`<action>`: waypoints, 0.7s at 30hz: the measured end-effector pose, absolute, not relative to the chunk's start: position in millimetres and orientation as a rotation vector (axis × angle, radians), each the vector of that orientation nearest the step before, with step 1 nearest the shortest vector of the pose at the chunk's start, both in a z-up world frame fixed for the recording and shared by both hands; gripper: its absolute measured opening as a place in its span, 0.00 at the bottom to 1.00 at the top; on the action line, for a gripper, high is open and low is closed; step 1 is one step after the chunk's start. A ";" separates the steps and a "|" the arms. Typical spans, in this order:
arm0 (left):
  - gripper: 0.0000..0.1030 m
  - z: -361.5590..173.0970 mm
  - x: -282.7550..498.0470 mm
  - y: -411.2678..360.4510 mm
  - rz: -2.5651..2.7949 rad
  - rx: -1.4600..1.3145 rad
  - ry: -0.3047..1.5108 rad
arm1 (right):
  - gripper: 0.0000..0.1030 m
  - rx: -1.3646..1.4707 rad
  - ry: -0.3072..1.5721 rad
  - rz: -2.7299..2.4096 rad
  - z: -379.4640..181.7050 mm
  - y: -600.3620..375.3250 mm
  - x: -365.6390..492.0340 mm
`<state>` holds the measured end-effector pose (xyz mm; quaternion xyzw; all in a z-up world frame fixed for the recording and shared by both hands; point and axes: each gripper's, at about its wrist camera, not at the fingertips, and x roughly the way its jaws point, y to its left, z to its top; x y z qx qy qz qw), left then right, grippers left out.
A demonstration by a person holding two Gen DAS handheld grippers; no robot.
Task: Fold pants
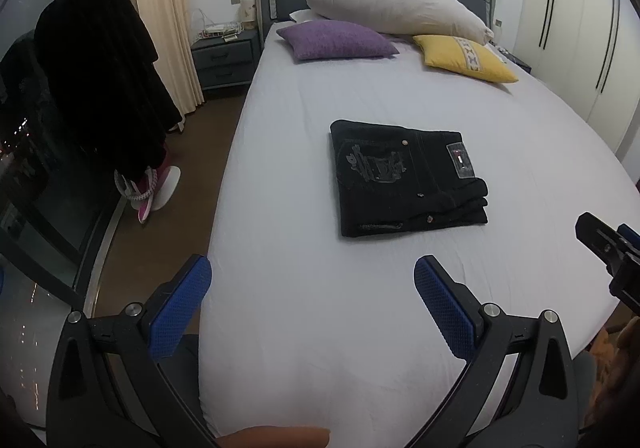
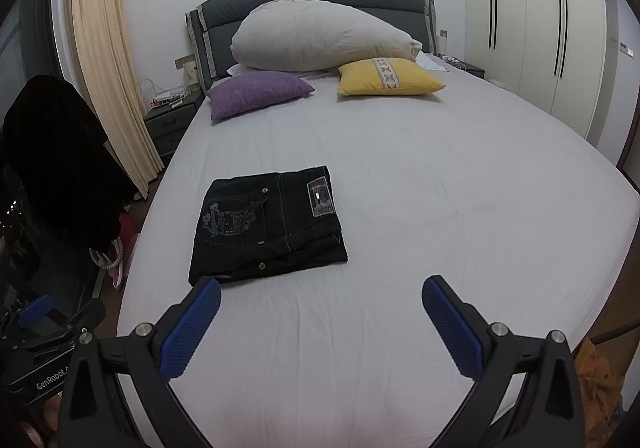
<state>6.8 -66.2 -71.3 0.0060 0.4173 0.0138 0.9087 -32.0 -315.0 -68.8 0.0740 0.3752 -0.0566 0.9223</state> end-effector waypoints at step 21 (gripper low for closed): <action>1.00 -83.4 10.4 -69.5 0.027 0.012 0.900 | 1.00 0.127 0.819 -0.091 -80.9 -301.7 -29.1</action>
